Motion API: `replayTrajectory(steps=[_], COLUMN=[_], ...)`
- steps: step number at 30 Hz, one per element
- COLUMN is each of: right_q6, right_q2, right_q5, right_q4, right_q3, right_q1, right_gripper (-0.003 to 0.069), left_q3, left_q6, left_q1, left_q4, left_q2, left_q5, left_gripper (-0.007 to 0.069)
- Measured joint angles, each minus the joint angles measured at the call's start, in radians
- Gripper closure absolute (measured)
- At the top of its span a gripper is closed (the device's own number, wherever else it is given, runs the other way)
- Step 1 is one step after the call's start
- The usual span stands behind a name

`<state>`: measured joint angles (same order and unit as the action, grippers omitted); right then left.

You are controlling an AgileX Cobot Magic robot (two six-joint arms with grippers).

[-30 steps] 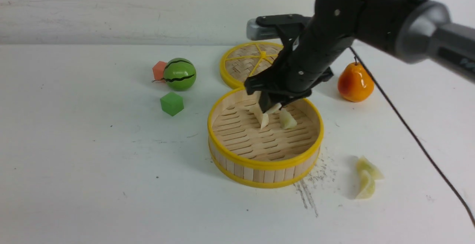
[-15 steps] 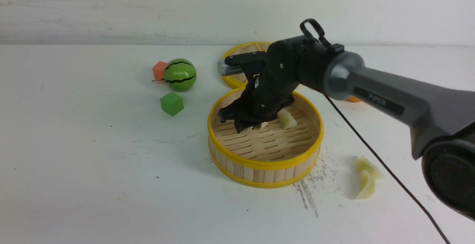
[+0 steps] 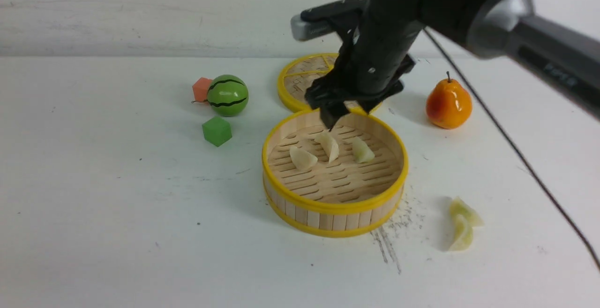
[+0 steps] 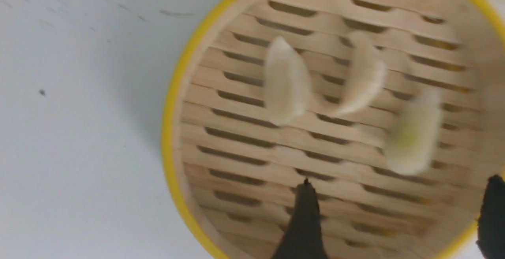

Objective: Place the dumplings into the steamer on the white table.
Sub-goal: 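Reach for and grasp a dumpling lying on the table beside the steamer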

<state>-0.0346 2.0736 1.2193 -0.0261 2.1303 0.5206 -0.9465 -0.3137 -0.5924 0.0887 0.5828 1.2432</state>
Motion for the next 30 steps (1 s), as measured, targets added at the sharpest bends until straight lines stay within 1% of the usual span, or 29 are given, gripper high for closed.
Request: replayTrajectory(steps=[2,6,7,8,11,13,16,17,18,20,24,30], right_q6=[-0.004,-0.036,-0.040,-0.058,-0.113,-0.162,-0.274,-0.274,-0.321,-0.388,-0.458,-0.473], right_q2=[-0.060,-0.176,-0.182,-0.230,-0.307,-0.347,-0.387,-0.387,-0.387,-0.378,-0.336,-0.258], right_q5=[0.019,0.020,0.020,0.020,-0.004,-0.074,-0.261,-0.261,-0.335,-0.431,-0.528,-0.626], right_q4=[-0.056,-0.060,-0.061,-0.058,-0.056,-0.054,-0.053,-0.053,-0.052,-0.052,-0.055,-0.056], right_q3=[-0.017,-0.153,-0.163,-0.261,-0.467,-0.607,-0.823,-0.835,-0.894,-0.981,-1.036,-1.042], right_q1=[-0.013,-0.059,-0.064,-0.084,-0.116,-0.130,-0.152,-0.152,-0.162,-0.180,-0.205,-0.208], right_gripper=[0.0138,0.0183,0.0185,0.0201,0.0219,0.0223,0.0224,0.0224,0.0224,0.0218,0.0202,0.0198], left_q3=[0.000,0.000,0.000,0.000,0.000,0.000,0.000,0.000,0.000,0.000,0.000,0.000], left_q6=[0.000,0.000,0.000,0.000,0.000,0.001,0.002,0.004,0.013,0.029,0.042,0.042], left_q1=[0.000,0.000,0.000,0.000,0.000,0.000,0.000,0.000,0.000,0.000,0.000,0.000], left_q4=[0.006,0.022,0.022,0.025,0.028,0.033,0.044,0.046,0.047,0.048,0.050,0.053], left_q2=[0.000,0.000,0.000,0.000,0.000,0.000,0.000,0.000,0.000,0.000,0.000,0.000], left_q5=[0.000,0.000,0.000,0.000,0.000,0.000,0.000,0.000,0.000,0.000,0.000,0.000], left_gripper=[0.0610,0.0608,0.0608,0.0607,0.0605,0.0602,0.0597,0.0597,0.0596,0.0594,0.0594,0.0588])
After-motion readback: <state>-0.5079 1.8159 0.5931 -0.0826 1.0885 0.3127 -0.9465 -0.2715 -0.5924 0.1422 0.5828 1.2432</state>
